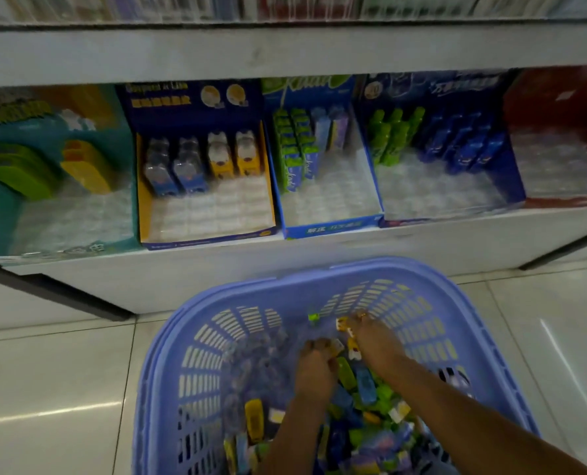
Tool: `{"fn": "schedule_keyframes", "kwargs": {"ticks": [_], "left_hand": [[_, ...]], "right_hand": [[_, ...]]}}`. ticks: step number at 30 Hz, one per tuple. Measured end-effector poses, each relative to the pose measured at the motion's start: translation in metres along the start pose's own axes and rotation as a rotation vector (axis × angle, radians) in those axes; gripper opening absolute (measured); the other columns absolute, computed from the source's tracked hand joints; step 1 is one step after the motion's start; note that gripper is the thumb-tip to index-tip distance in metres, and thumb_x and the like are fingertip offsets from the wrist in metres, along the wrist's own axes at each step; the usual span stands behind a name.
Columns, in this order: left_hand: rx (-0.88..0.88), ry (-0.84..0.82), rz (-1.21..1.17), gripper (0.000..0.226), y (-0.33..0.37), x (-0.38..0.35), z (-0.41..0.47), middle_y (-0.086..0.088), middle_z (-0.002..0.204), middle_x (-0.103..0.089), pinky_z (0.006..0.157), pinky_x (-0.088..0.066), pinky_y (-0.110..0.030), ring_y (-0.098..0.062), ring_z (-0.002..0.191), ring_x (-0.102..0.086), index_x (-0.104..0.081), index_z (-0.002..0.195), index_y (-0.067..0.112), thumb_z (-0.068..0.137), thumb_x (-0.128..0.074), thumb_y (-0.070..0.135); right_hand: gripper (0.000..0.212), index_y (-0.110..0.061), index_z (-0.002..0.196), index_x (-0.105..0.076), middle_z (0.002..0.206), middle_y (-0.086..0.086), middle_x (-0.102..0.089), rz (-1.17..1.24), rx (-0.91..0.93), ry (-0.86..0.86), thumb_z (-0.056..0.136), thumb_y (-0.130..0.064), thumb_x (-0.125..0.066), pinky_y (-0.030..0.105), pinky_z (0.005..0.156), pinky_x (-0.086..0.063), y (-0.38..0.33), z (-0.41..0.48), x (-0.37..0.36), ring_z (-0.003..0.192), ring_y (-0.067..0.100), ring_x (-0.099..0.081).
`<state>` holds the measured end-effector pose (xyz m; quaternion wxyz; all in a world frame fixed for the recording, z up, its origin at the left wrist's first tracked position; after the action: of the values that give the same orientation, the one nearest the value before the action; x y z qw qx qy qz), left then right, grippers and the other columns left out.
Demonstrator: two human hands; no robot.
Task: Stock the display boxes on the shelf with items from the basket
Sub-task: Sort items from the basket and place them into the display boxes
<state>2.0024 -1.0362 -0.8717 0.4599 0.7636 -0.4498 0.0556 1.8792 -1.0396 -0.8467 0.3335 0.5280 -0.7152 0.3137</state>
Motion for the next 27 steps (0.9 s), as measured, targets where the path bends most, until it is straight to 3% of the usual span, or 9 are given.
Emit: {"fn": "schedule_keyframes", "kwargs": {"ticks": [5, 9, 12, 15, 17, 20, 23, 27], "left_hand": [[0.015, 0.013, 0.207, 0.028, -0.008, -0.005, 0.018, -0.012, 0.123, -0.057, 0.094, -0.041, -0.033, -0.026, 0.116, -0.051, -0.054, 0.119, 0.007, 0.095, -0.046, 0.016], [0.079, -0.012, 0.156, 0.023, -0.014, -0.005, 0.022, -0.019, 0.114, -0.061, 0.090, -0.044, -0.039, -0.031, 0.108, -0.056, -0.057, 0.108, 0.001, 0.096, -0.048, 0.019], [0.084, 0.022, 0.106, 0.012, -0.015, 0.003, 0.017, -0.018, 0.112, -0.064, 0.087, -0.046, -0.036, -0.029, 0.104, -0.059, -0.058, 0.095, 0.009, 0.096, -0.050, 0.018], [0.068, 0.030, -0.024, 0.020, -0.008, 0.017, 0.013, -0.015, 0.101, -0.067, 0.077, -0.045, -0.033, -0.025, 0.094, -0.061, -0.057, 0.090, 0.010, 0.090, -0.061, 0.030], [0.016, -0.094, -0.061, 0.020, 0.007, 0.024, 0.010, -0.010, 0.080, -0.062, 0.061, -0.041, -0.026, -0.015, 0.072, -0.055, -0.059, 0.081, 0.011, 0.087, -0.064, 0.028], [-0.041, -0.289, -0.109, 0.023, 0.036, 0.040, 0.000, -0.002, 0.059, -0.054, 0.053, -0.042, -0.019, -0.009, 0.055, -0.051, -0.055, 0.062, 0.013, 0.083, -0.067, 0.012], [-0.092, -0.377, -0.206, 0.021, 0.064, 0.070, -0.021, 0.002, 0.051, -0.060, 0.051, -0.046, -0.018, -0.003, 0.046, -0.055, -0.060, 0.064, 0.010, 0.083, -0.068, 0.008], [-0.178, -0.481, -0.484, 0.016, 0.097, 0.124, -0.062, -0.002, 0.069, -0.068, 0.061, -0.053, -0.018, -0.006, 0.059, -0.063, -0.057, 0.075, 0.012, 0.090, -0.062, 0.011]], "right_hand": [[0.053, -0.011, 0.135, -0.037, 0.137, 0.012, -0.041, -0.107, 0.022, 0.015, 0.087, -0.018, -0.058, 0.039, 0.099, -0.043, 0.000, 0.010, -0.006, 0.130, 0.028, -0.039], [0.039, -0.020, 0.128, -0.045, 0.124, 0.009, -0.052, -0.016, 0.036, 0.123, 0.090, -0.022, -0.052, 0.035, 0.086, -0.046, 0.003, 0.006, -0.004, 0.123, 0.027, -0.044], [0.029, -0.020, 0.110, -0.060, 0.107, 0.010, -0.060, 0.379, 0.008, 0.203, 0.083, -0.025, -0.067, 0.034, 0.082, -0.049, 0.005, -0.006, 0.011, 0.104, 0.027, -0.055], [0.015, -0.008, 0.094, -0.060, 0.092, 0.018, -0.064, 0.848, 0.043, 0.110, 0.083, -0.013, -0.070, 0.043, 0.079, -0.052, 0.000, -0.023, 0.029, 0.087, 0.031, -0.062], [0.017, -0.001, 0.100, -0.055, 0.085, 0.022, -0.060, 1.042, 0.065, -0.013, 0.089, -0.011, -0.063, 0.040, 0.071, -0.050, -0.005, -0.040, 0.039, 0.077, 0.032, -0.059], [0.019, 0.000, 0.107, -0.053, 0.069, 0.003, -0.060, 1.318, 0.111, -0.150, 0.093, -0.013, -0.056, 0.030, 0.061, -0.052, -0.014, -0.066, 0.063, 0.064, 0.021, -0.059], [0.013, -0.012, 0.099, -0.062, 0.078, -0.002, -0.061, 1.435, 0.203, -0.041, 0.087, -0.009, -0.059, 0.022, 0.060, -0.047, -0.028, -0.085, 0.114, 0.066, 0.012, -0.056], [0.024, -0.020, 0.091, -0.064, 0.072, -0.008, -0.066, 1.437, 0.396, 0.296, 0.069, -0.011, -0.071, 0.015, 0.058, -0.047, -0.054, -0.111, 0.195, 0.068, 0.006, -0.059]]}}
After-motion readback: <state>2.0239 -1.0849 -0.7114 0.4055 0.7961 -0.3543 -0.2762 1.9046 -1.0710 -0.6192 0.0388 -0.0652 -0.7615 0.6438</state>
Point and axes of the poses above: each hand's wrist, its own z-axis towards the middle knuckle, its own x-axis out of the back of the hand, y = z × x, the point moved 7 cm from there along z, towards the middle knuckle
